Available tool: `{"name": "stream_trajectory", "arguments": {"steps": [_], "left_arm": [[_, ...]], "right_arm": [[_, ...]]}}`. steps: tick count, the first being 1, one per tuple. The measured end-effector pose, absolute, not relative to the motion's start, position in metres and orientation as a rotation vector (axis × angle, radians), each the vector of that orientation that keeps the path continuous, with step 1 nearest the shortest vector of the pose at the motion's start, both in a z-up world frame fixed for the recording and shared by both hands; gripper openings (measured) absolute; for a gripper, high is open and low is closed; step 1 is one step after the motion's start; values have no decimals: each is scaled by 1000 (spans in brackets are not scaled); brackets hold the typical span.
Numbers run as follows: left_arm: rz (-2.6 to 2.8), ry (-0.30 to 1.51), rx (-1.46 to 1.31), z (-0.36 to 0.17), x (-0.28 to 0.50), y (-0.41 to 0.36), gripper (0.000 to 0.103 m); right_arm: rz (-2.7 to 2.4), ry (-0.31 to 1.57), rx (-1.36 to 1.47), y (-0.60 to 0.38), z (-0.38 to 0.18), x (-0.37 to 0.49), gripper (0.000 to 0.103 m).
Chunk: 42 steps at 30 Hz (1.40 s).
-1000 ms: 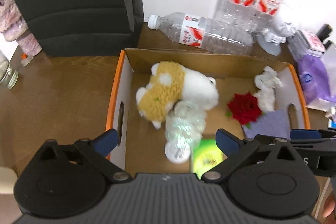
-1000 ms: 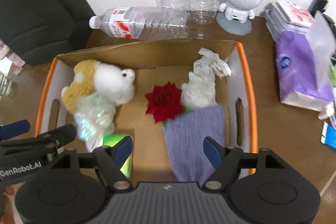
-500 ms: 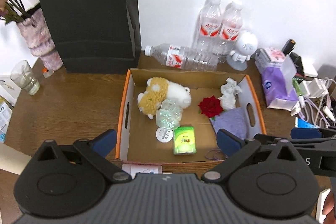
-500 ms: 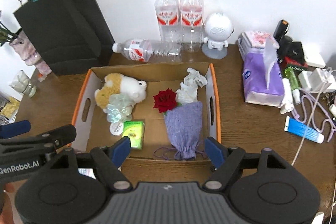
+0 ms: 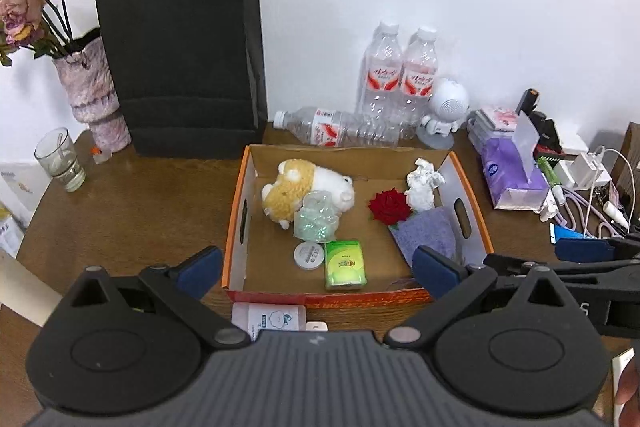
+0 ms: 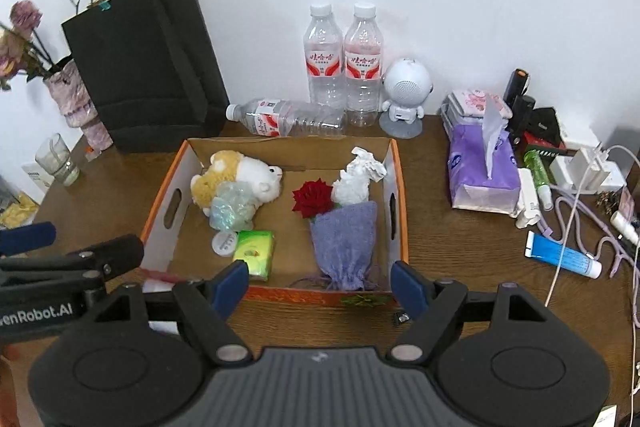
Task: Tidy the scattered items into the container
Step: 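Withdraw both grippers from the box toward the remaining table items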
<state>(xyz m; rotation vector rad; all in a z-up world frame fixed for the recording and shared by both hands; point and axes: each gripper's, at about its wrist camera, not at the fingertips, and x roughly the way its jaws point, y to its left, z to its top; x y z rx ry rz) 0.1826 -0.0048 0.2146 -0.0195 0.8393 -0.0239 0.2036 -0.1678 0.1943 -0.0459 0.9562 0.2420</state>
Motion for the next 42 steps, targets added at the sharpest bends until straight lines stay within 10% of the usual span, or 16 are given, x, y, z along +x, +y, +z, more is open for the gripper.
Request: {"name": "stream_trajectory", "arguments": {"steps": [13, 42], "left_arm": [[-12, 493, -14, 146, 101, -6, 103], [22, 367, 3, 19, -105, 17, 103]], "right_arm": [[247, 745, 47, -189, 129, 134, 86], [309, 540, 12, -215, -11, -90, 99]]}}
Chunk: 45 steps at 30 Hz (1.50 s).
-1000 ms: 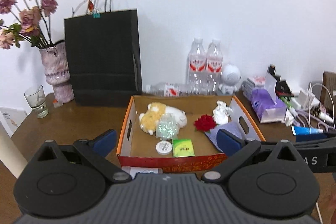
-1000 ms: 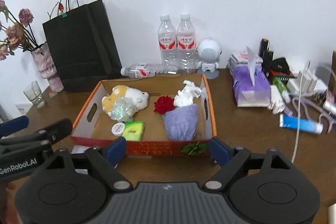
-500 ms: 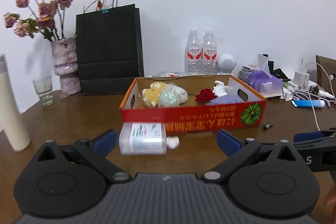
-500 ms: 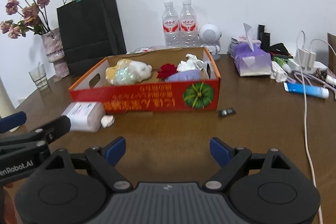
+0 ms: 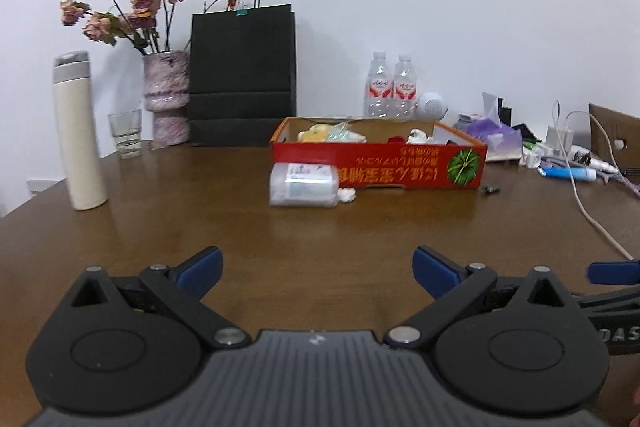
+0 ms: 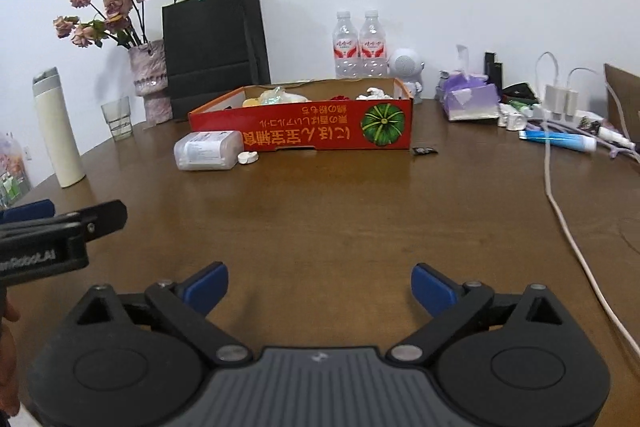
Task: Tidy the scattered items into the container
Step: 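Withdraw both grippers from the box toward the remaining table items, then grasp the white cotton-swab box with the left gripper while the right grasps the white heart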
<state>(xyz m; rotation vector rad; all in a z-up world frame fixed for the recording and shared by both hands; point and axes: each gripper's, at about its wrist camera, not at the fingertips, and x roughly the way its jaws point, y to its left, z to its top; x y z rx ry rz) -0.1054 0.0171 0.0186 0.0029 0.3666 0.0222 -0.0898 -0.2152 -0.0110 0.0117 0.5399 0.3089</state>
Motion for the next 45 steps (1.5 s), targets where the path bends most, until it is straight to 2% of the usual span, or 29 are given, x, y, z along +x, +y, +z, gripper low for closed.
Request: {"name": "stream_trajectory", "arguments": {"steps": [8, 18, 25, 30, 34, 38, 45], "left_arm": [[22, 420, 7, -2, -134, 18, 103], [39, 469, -9, -2, -116, 19, 103], [29, 488, -9, 16, -53, 26, 103], [16, 542, -4, 26, 26, 33, 103], [12, 581, -21, 22, 72, 38, 103], [20, 592, -13, 14, 108, 41, 103], [34, 618, 28, -6, 138, 38, 103]], "right_arm": [[304, 495, 44, -221, -16, -128, 103], [315, 526, 67, -218, -21, -109, 103], [366, 557, 61, -210, -6, -69, 103], [423, 576, 46, -200, 11, -12, 91], [454, 537, 12, -187, 26, 22, 89], [492, 558, 0, -168, 25, 66, 71], [524, 637, -35, -138, 3, 125, 70]]}}
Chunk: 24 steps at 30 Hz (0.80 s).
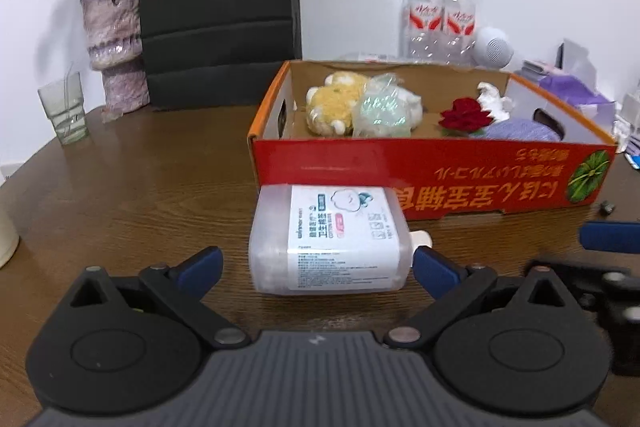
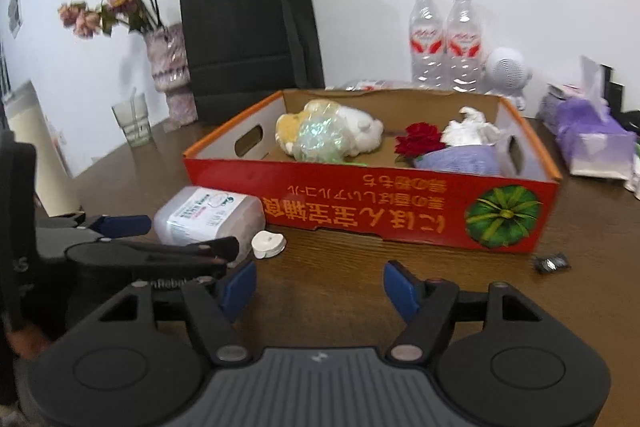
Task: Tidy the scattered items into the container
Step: 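Grasp the white cotton-swab box with the left gripper while the right grasps the white heart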
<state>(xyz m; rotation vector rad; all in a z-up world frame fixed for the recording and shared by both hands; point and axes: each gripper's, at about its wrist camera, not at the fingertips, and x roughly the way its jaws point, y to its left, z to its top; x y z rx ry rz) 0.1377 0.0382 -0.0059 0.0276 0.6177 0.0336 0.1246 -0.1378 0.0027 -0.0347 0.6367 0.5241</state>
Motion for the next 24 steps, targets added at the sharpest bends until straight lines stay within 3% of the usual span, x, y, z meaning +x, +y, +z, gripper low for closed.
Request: {"name": "stream_trajectory", "arguments": {"steps": [3, 7, 19, 24], "left_arm": [[62, 621, 39, -10, 143, 44, 101], [12, 622, 35, -7, 142, 59, 84], [86, 588, -16, -1, 127, 98, 83], [100, 581, 3, -1, 128, 98, 83]], "right_arm": [[551, 651, -65, -124, -5, 139, 70], [593, 664, -66, -113, -9, 151, 70], [575, 684, -115, -68, -24, 171, 64], [528, 653, -173, -56, -26, 169, 46]]}}
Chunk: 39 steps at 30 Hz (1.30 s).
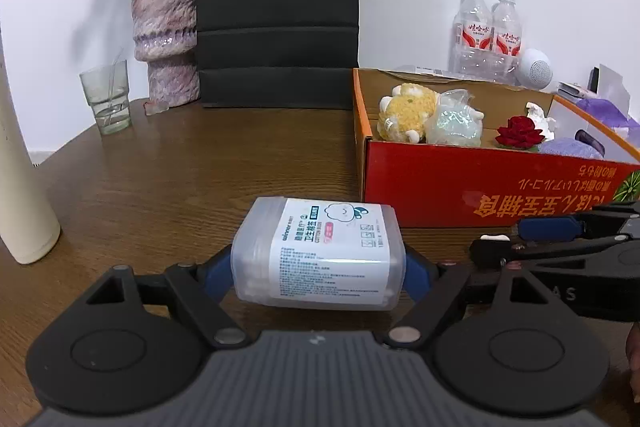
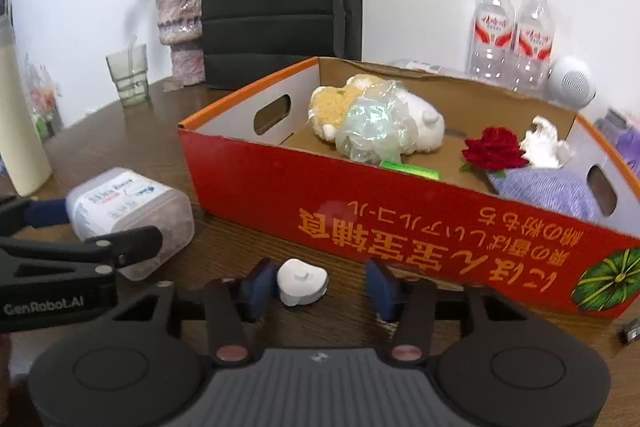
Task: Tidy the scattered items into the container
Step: 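Grasp the white cotton-swab box with the left gripper while the right grasps the white heart, then lift the swab box and white heart in both grippers toward the box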
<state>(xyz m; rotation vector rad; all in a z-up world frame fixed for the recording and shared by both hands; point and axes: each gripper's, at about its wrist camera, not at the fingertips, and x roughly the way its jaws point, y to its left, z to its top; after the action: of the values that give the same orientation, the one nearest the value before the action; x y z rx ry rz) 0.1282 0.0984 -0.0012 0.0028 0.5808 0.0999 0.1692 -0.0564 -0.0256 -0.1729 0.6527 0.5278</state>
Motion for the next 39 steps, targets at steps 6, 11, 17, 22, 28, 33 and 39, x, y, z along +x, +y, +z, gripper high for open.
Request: {"name": "stream_trajectory", "arguments": {"steps": [6, 11, 17, 22, 28, 33, 39], "left_arm": [[103, 574, 15, -4, 128, 97, 83], [89, 573, 9, -3, 127, 94, 83], [66, 559, -38, 8, 108, 83, 83], [27, 534, -55, 15, 68, 57, 83], [0, 516, -55, 22, 30, 30, 83], [5, 485, -61, 31, -3, 19, 83], [8, 425, -1, 37, -56, 2, 83]], "right_arm": [[507, 638, -166, -53, -27, 163, 41], [482, 628, -156, -54, -27, 159, 26], [489, 634, -137, -68, -13, 149, 26], [432, 551, -107, -109, 12, 103, 26], [355, 526, -26, -157, 17, 56, 26], [322, 508, 8, -185, 14, 8, 26], [306, 458, 22, -208, 18, -48, 26]]}}
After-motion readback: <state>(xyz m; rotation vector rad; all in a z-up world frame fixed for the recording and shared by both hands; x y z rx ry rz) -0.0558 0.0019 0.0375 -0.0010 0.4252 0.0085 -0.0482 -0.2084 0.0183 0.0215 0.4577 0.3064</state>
